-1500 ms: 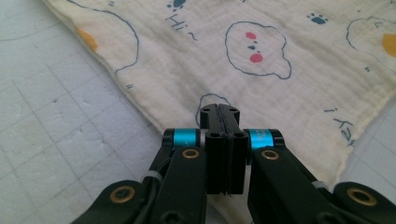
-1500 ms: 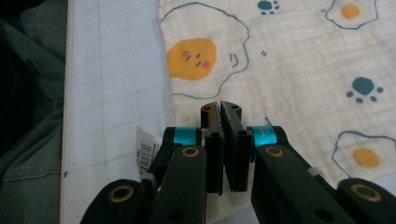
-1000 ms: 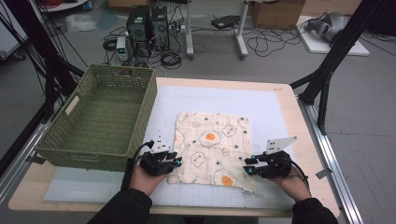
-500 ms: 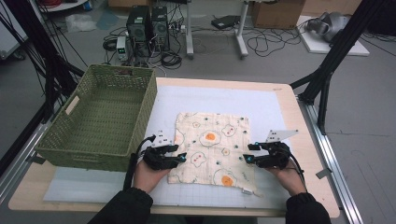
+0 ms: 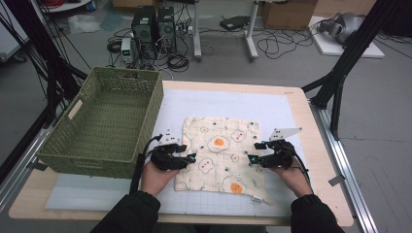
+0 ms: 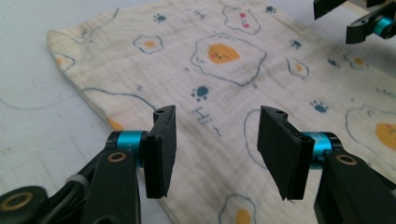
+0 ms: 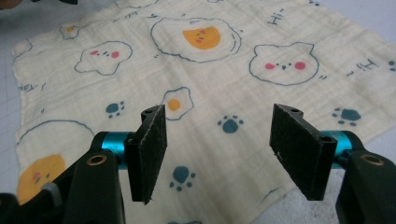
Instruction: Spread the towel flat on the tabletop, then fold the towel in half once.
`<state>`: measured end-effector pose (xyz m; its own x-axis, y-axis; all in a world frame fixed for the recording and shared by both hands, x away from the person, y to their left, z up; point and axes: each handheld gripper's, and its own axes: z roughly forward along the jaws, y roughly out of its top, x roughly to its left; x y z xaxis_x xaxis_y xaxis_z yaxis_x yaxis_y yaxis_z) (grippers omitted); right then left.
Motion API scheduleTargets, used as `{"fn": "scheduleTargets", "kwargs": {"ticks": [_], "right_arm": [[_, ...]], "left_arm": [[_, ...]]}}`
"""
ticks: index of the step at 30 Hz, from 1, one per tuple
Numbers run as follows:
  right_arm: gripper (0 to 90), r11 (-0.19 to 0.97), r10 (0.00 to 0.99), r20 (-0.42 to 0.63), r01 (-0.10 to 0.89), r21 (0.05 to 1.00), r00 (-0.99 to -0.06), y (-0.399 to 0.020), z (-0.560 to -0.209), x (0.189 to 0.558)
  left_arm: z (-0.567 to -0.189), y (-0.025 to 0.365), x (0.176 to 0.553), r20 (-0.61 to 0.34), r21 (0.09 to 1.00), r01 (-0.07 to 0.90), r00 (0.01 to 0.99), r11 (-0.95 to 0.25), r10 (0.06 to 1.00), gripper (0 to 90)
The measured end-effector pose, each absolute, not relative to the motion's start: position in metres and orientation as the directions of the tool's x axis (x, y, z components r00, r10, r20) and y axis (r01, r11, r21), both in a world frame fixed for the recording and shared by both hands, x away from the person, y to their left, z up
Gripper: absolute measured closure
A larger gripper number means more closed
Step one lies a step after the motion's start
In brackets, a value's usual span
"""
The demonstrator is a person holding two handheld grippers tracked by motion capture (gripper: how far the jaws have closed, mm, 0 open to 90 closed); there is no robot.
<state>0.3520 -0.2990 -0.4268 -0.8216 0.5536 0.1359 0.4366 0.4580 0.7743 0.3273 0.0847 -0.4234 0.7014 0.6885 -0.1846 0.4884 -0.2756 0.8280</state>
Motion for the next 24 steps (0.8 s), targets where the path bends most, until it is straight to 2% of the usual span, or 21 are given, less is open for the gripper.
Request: {"fn": "scheduleTargets", "kwargs": {"ticks": [13, 19, 24], "right_arm": [[36.5, 0.487, 0.581, 0.095, 0.439, 0.755, -0.808, -0.296, -0.406, 0.398], [40.1, 0.465, 0.626, 0.093, 0.466, 0.753, -0.775, -0.303, -0.408, 0.421], [42.3, 0.456, 0.654, 0.103, 0.499, 0.737, -0.75, -0.308, -0.419, 0.429]], "left_arm": [[-0.395, 0.074, 0.375, -0.179, 0.845, 0.485, 0.654, -0.226, 0.736, 55.7], [-0.403, 0.074, 0.395, -0.21, 0.828, 0.53, 0.597, -0.184, 0.774, 59.1], [-0.416, 0.074, 0.404, -0.187, 0.802, 0.56, 0.568, -0.209, 0.802, 60.8]]}}
